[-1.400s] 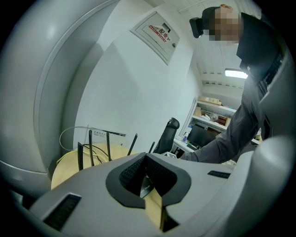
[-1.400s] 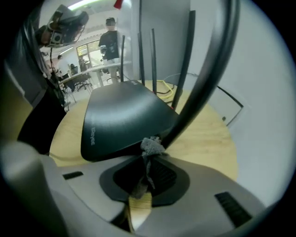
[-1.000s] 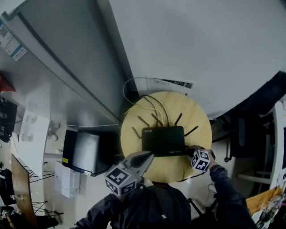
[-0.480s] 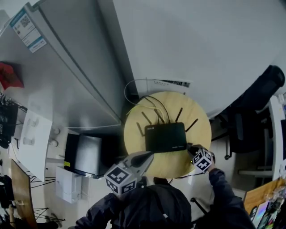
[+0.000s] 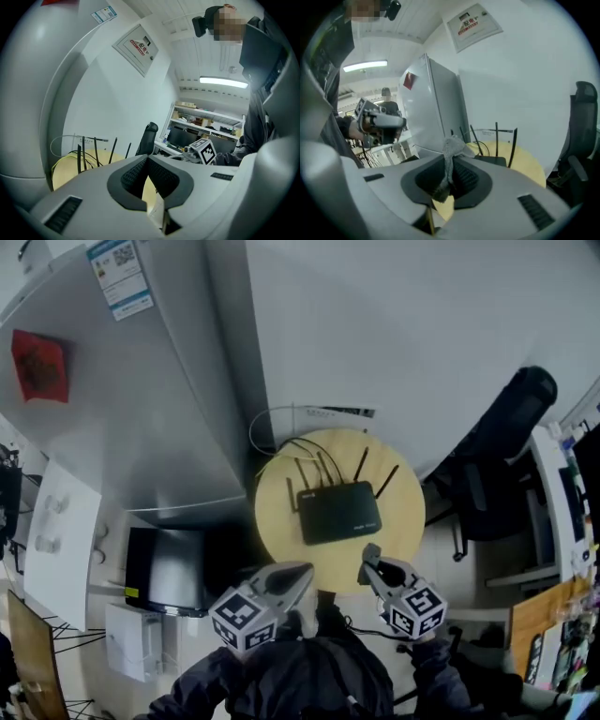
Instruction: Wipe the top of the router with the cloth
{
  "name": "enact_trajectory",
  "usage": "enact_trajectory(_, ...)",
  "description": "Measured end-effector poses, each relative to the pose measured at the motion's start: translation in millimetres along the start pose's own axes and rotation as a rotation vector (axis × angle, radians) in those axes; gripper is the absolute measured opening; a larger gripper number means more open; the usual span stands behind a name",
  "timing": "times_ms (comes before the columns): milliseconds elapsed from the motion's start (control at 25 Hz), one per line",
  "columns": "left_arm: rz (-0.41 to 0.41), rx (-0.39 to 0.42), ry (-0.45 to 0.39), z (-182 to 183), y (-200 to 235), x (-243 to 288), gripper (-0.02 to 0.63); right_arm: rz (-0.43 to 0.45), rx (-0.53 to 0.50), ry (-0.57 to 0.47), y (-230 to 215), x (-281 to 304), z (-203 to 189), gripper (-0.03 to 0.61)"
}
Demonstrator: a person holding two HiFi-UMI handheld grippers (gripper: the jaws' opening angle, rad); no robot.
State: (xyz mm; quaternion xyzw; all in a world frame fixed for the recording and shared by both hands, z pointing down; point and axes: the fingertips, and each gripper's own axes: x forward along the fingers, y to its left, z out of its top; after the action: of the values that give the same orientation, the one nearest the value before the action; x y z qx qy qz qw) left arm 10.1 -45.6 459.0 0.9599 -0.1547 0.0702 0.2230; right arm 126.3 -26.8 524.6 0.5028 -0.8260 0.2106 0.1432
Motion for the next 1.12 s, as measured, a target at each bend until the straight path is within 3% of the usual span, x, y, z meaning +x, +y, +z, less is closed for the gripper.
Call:
enact_trajectory(240,-0.049,-0.02,0.017,-21.4,-30.4,-30.1,-0.007,-0.017,0.087,-0.09,73.9,-45.1,13.1,0.071)
enact_trajectory(520,-0.068,-0.032,0.014,-38.7,-59.7,-45.5,-0.007,-0.025,0.126,-0.108,111.4,-63.1,6.6,0.071)
enact_trajectory(800,-0.065,-0.003,-0.002,-45.2,-90.8,-52.5,-0.006,0.004,0.086,-0.124,133.9,-81.2,1.8,0.071)
enact_trajectory(1120,-0.045,0.03,-0.013,-62.0,-158.8,-65.2,-0.006,0.016,0.041,-0.178,157.6,-135.7,-8.9,0.071)
